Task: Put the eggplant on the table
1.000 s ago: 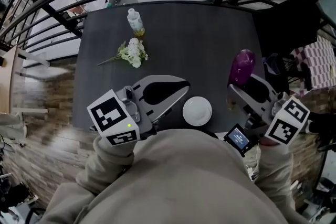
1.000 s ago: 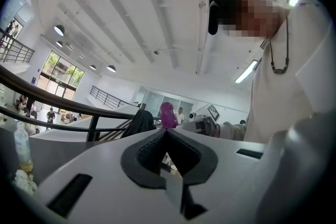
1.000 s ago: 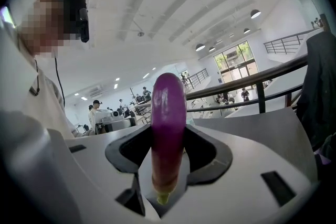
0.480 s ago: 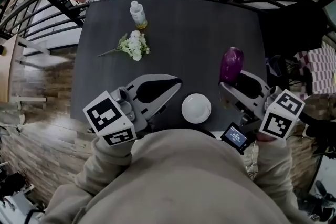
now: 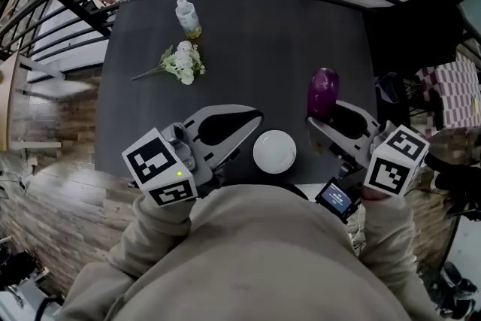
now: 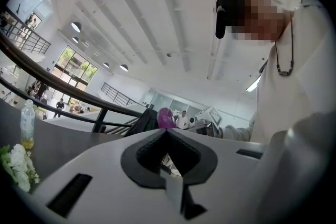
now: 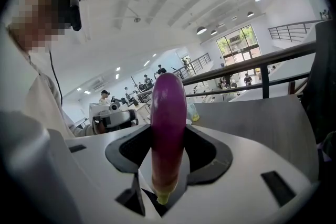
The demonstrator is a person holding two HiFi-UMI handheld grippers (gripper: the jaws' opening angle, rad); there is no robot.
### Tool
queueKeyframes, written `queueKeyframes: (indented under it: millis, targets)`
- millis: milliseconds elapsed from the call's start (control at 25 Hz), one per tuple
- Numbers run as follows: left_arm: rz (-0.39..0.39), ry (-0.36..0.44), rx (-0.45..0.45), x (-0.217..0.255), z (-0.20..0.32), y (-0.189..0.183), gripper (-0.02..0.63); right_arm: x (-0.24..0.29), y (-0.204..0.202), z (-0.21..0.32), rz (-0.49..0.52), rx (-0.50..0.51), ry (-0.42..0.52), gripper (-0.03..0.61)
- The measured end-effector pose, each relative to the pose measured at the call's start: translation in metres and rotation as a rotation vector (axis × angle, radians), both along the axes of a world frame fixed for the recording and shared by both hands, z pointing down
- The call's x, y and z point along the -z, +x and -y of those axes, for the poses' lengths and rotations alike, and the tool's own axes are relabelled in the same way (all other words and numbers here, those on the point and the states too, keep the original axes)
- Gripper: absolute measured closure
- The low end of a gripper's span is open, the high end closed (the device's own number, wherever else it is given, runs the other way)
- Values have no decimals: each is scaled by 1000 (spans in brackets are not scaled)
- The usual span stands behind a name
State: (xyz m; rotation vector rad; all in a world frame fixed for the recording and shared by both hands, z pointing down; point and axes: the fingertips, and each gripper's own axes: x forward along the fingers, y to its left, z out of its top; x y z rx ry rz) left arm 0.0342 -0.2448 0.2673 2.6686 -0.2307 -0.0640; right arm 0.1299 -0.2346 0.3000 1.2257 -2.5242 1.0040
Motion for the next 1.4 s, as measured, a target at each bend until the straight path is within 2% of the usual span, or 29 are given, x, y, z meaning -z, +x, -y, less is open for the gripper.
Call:
queueKeyframes:
  millis: [160,360,640,1040,1400]
  targets:
    - [10,-23,15,-9,-8,-3,609,-16,-2,-5,-3,24,-37,371]
    - [31,7,-5,-13,-23,-7,609,-46,2,-9,15,27,-102,371]
    - [96,-50,78,-37,-26,-35,609,-121,-7,-14,34,59,-229,371]
    - [149,-103,124,-53,-29,-51,609,-246,-16,-39,-78,79,-453,371]
    - [195,-140,150,-71,-42,-63,609,-315,-21,-58,-161,110,-582,371]
